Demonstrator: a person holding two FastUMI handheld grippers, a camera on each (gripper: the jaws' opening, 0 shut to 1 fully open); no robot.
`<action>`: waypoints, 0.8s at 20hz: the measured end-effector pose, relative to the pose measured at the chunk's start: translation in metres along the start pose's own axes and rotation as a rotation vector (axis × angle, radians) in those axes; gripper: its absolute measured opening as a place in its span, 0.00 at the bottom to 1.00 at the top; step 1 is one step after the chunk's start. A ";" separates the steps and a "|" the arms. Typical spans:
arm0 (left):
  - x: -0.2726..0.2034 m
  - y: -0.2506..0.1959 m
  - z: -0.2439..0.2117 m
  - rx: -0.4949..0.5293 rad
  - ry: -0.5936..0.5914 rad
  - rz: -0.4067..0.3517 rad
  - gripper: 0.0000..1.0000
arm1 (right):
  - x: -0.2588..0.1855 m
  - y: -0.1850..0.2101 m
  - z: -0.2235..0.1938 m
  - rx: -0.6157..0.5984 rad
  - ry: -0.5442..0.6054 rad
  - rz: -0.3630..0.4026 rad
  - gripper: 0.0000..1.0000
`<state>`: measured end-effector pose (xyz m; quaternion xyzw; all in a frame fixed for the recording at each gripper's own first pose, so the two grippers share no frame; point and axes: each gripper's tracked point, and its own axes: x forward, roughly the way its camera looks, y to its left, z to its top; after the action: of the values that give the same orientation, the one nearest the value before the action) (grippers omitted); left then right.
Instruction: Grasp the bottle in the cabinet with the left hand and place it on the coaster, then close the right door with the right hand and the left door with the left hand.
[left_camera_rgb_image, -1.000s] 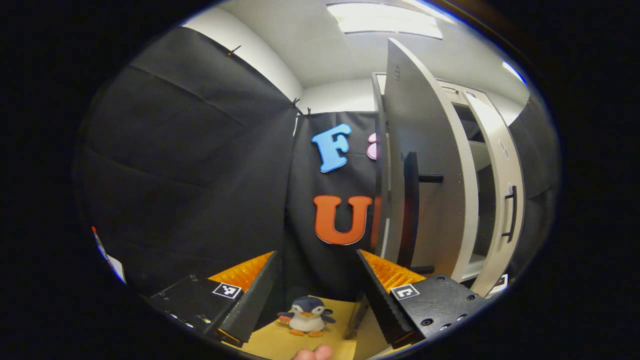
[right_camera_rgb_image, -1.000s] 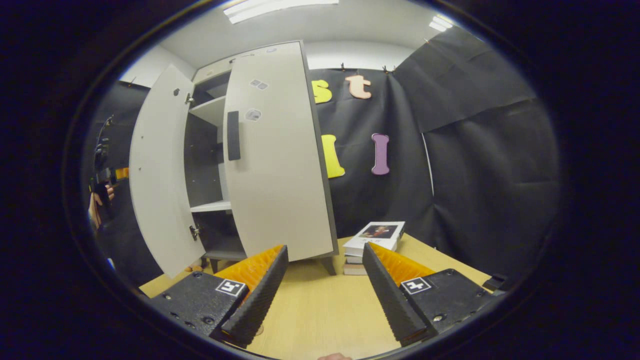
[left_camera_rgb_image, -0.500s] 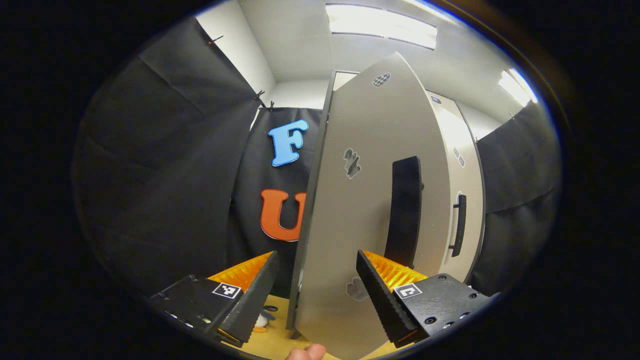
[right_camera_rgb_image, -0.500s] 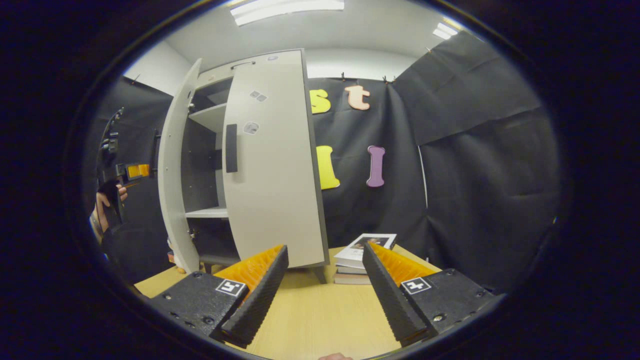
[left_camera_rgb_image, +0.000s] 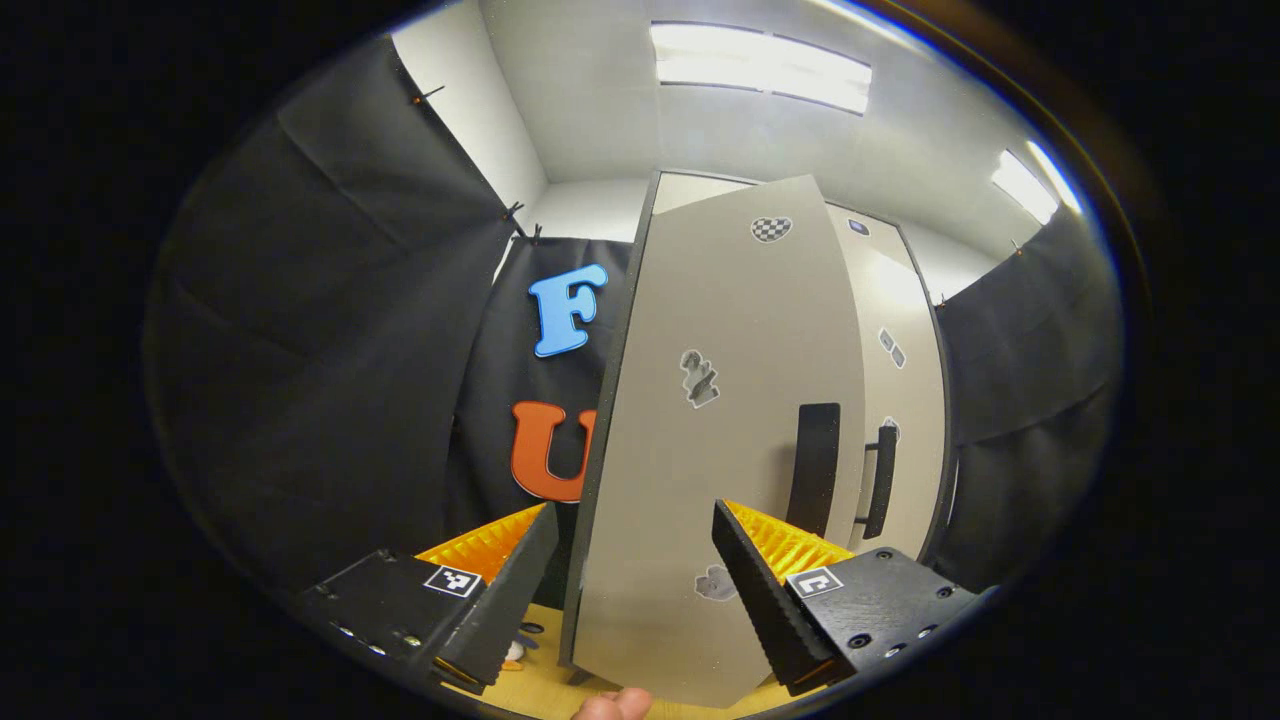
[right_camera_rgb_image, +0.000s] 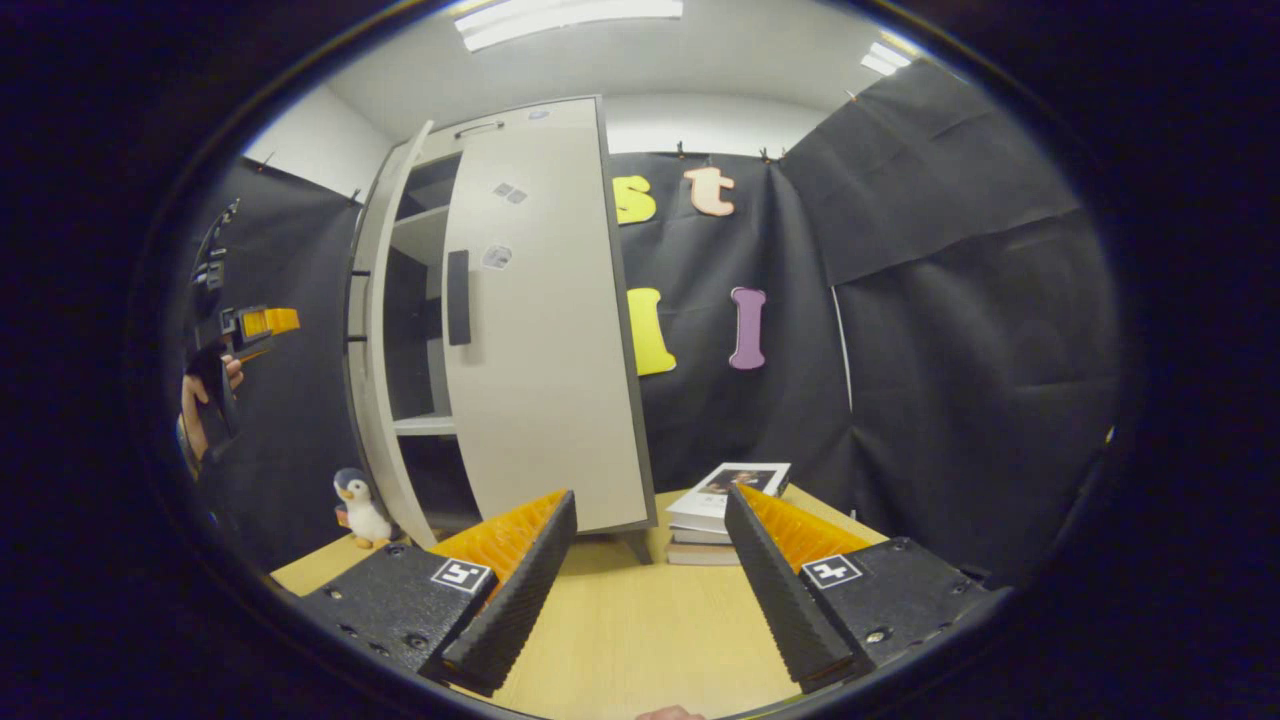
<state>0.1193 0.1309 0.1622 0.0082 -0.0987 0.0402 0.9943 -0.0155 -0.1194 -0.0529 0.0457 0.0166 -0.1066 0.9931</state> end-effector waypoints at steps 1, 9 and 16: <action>-0.008 0.000 0.000 0.014 0.006 0.008 0.99 | 0.002 0.006 0.001 0.001 0.002 0.013 0.98; -0.075 -0.028 -0.045 -0.018 0.092 -0.022 0.99 | 0.014 0.049 0.020 -0.026 -0.005 0.118 0.98; -0.129 -0.036 -0.121 0.030 0.156 0.046 0.95 | 0.022 0.061 0.032 -0.069 -0.020 0.124 0.98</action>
<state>0.0196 0.0883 0.0178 0.0177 -0.0204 0.0651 0.9975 0.0200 -0.0673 -0.0168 0.0113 0.0076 -0.0445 0.9989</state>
